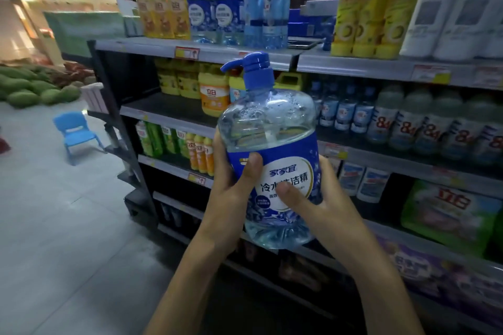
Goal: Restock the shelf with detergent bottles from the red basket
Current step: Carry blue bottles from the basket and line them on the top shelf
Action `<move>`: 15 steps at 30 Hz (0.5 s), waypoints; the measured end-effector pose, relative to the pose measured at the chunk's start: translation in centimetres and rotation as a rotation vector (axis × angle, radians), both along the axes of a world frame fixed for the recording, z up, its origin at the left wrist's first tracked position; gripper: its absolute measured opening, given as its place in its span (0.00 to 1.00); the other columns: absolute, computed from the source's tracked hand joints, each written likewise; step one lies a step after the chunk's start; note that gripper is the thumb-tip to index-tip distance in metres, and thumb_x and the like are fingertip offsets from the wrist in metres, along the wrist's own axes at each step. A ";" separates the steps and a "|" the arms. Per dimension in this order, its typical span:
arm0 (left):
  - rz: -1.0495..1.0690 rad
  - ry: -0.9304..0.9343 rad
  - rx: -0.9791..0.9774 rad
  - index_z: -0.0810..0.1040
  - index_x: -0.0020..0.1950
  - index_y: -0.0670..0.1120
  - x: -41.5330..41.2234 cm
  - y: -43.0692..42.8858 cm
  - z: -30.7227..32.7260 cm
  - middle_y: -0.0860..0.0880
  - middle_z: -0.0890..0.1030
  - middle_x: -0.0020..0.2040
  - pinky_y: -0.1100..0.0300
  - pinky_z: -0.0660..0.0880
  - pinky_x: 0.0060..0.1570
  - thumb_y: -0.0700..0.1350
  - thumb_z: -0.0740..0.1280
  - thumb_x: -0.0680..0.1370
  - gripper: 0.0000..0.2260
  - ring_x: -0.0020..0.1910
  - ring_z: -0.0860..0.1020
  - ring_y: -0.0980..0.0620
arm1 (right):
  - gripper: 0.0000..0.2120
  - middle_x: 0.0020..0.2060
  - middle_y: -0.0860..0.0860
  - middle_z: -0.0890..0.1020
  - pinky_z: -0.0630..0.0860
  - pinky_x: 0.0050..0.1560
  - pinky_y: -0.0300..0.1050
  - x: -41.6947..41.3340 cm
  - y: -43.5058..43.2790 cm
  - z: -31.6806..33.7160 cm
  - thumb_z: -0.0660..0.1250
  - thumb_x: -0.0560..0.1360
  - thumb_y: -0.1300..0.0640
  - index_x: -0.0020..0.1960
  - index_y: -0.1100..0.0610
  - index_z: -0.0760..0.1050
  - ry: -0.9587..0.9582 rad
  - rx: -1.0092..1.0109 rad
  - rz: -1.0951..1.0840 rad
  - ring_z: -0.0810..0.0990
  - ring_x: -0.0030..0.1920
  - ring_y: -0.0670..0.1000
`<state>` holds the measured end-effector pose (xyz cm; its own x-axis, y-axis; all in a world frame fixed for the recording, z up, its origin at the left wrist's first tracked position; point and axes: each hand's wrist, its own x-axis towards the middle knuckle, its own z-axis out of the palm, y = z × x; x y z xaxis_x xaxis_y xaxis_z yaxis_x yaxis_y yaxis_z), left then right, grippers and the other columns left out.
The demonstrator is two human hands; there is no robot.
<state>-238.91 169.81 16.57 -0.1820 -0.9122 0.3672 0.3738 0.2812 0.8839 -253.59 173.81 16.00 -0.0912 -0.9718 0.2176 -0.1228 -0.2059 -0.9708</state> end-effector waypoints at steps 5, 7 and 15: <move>-0.013 -0.023 -0.016 0.58 0.73 0.67 3.9 -3.9 0.8 0.60 0.83 0.58 0.61 0.81 0.44 0.52 0.65 0.73 0.31 0.54 0.83 0.55 | 0.34 0.52 0.38 0.84 0.83 0.48 0.43 3.6 -4.2 1.2 0.73 0.65 0.38 0.68 0.40 0.66 0.008 -0.013 0.039 0.85 0.51 0.41; 0.005 -0.024 -0.028 0.56 0.76 0.64 5.3 -6.2 1.1 0.56 0.81 0.63 0.59 0.81 0.45 0.52 0.65 0.74 0.33 0.57 0.83 0.54 | 0.32 0.53 0.39 0.84 0.83 0.48 0.42 4.9 -6.4 1.4 0.73 0.66 0.38 0.67 0.38 0.66 0.013 -0.026 0.053 0.85 0.52 0.41; 0.073 -0.062 -0.123 0.57 0.78 0.56 9.6 -17.3 3.2 0.55 0.82 0.60 0.60 0.80 0.48 0.46 0.63 0.77 0.30 0.57 0.82 0.53 | 0.34 0.52 0.38 0.85 0.83 0.46 0.41 9.5 -19.0 1.8 0.74 0.64 0.40 0.67 0.40 0.66 -0.101 -0.083 0.131 0.85 0.52 0.43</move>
